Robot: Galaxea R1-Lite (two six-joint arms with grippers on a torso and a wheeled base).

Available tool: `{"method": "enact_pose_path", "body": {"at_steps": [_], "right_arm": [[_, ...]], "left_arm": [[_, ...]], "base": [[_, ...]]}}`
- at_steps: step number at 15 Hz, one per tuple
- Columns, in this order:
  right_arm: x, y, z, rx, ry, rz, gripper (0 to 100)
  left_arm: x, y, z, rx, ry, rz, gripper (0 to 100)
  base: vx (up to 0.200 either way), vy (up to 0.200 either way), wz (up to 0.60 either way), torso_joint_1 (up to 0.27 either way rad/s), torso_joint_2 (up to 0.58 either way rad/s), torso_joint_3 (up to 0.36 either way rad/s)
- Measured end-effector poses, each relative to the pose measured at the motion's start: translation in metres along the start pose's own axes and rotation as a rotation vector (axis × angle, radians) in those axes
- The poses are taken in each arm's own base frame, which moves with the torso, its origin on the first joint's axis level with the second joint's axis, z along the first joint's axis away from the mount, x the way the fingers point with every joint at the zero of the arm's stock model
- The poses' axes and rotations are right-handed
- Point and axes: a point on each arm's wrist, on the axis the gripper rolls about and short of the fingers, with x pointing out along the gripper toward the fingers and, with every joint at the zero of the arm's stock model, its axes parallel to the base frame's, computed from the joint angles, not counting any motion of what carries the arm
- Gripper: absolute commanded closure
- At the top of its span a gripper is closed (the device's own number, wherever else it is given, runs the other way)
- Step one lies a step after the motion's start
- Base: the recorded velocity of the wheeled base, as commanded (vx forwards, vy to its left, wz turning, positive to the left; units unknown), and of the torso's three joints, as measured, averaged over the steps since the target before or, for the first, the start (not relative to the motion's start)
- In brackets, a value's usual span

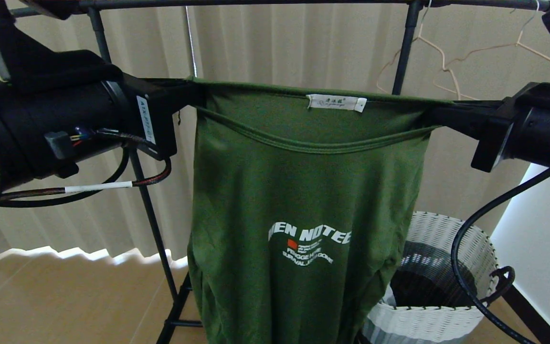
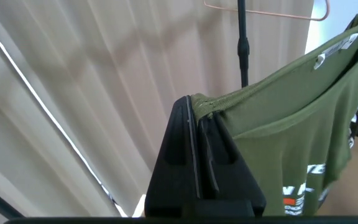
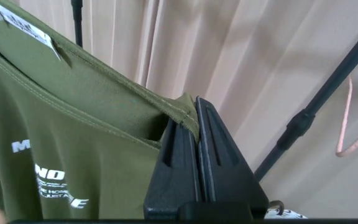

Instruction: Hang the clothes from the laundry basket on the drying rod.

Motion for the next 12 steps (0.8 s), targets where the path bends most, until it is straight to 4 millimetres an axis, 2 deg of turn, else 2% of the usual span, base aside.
{"method": "enact_pose_path", "body": {"at_steps": [3, 4, 7, 12], "right_arm": [[0.0, 0.0, 0.0, 0.0, 0.002, 0.0, 100], [0.0, 0.0, -0.001, 0.0, 0.004, 0.0, 0], [-0.001, 0.0, -0.001, 0.0, -0.005, 0.0, 0], [-0.009, 0.003, 0.002, 0.0, -0.028, 0.027, 0]], "left_arm": [[0.0, 0.0, 0.0, 0.0, 0.002, 0.002, 100], [0.0, 0.0, 0.0, 0.0, 0.002, 0.005, 100], [0.001, 0.004, -0.001, 0.002, 0.008, 0.026, 100], [0.01, 0.032, -0.009, 0.072, 0.046, 0.154, 100]], "base": [[0.0, 0.0, 0.0, 0.0, 0.0, 0.0], [0.0, 0.0, 0.0, 0.0, 0.0, 0.0], [0.0, 0.0, 0.0, 0.0, 0.0, 0.0], [0.0, 0.0, 0.0, 0.0, 0.0, 0.0]]}}
